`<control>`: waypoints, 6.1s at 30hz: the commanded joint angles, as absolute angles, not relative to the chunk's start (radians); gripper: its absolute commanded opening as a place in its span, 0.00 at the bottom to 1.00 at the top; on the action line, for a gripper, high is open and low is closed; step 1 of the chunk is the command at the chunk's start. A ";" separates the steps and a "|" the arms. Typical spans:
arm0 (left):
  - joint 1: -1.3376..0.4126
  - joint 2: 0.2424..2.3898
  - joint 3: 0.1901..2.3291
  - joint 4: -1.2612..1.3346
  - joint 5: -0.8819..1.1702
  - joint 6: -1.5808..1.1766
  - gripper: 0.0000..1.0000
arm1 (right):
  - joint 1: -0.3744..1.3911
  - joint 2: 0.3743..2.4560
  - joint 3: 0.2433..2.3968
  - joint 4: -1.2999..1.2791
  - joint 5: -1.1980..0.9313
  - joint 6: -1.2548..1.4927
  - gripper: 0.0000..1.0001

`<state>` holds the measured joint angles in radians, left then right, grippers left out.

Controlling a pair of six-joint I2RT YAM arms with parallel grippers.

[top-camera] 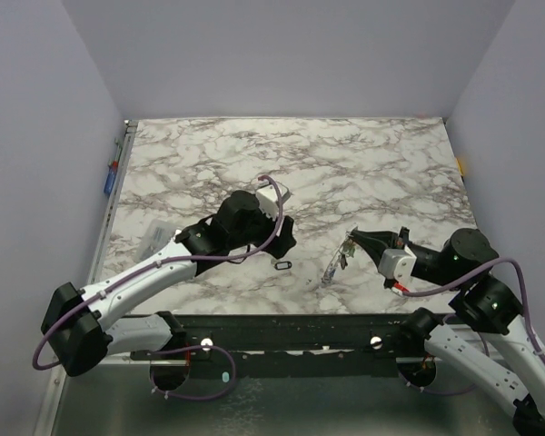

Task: Put the keys on the keyring

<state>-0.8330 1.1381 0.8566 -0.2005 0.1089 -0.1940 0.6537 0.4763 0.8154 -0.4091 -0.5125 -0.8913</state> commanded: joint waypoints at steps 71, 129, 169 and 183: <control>-0.916 1.480 0.785 -0.359 -0.302 -1.360 0.50 | 0.655 0.263 0.663 -0.426 -0.402 -0.709 0.01; -0.965 1.356 0.803 -0.272 -0.499 -0.998 0.00 | 0.655 0.345 0.740 -0.441 -0.421 -0.718 0.01; -0.964 1.077 1.121 -0.330 -0.175 -0.289 0.00 | 0.654 0.489 0.778 -0.184 -0.572 -0.472 0.01; -0.965 0.935 1.032 -0.307 0.066 -0.144 0.00 | 0.655 0.524 0.818 -0.214 -0.625 -0.434 0.01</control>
<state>-0.9600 0.9215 1.0073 -0.3138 -0.0910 -0.2649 0.6537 0.5014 0.7582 -0.2375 -0.5575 -0.4599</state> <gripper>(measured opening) 0.017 0.015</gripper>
